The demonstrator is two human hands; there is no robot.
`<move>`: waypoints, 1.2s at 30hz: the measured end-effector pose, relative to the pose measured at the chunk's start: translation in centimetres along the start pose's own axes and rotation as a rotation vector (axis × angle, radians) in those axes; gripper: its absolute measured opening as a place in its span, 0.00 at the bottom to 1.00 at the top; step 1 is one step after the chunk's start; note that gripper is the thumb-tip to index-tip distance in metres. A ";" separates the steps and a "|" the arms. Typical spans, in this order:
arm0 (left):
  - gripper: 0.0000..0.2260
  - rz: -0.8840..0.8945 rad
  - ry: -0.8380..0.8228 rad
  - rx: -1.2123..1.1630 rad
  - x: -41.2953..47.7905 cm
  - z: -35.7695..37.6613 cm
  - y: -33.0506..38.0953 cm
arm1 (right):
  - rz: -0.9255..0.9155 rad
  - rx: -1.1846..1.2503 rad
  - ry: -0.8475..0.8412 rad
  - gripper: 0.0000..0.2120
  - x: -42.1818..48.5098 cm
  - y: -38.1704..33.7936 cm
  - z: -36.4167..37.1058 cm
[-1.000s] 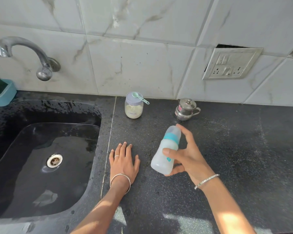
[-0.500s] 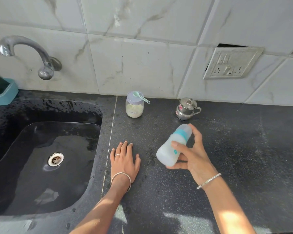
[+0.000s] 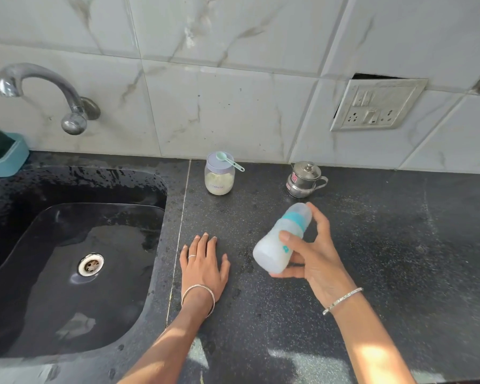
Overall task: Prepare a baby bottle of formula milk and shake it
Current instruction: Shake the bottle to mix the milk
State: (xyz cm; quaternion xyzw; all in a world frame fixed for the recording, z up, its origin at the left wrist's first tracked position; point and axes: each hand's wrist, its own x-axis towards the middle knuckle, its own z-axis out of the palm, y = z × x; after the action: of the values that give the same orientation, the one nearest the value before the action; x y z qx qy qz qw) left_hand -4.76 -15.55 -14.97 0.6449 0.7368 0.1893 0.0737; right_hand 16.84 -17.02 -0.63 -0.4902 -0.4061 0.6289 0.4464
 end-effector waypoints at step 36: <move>0.24 0.010 0.000 0.013 0.0 0.1 -0.1 | -0.039 0.074 0.123 0.44 -0.7 -0.8 1.3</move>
State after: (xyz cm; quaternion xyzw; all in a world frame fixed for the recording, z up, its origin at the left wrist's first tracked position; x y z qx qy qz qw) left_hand -4.83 -15.51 -15.06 0.6492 0.7347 0.1847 0.0686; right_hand 15.77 -17.54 0.55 -0.5031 -0.3640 0.6034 0.5003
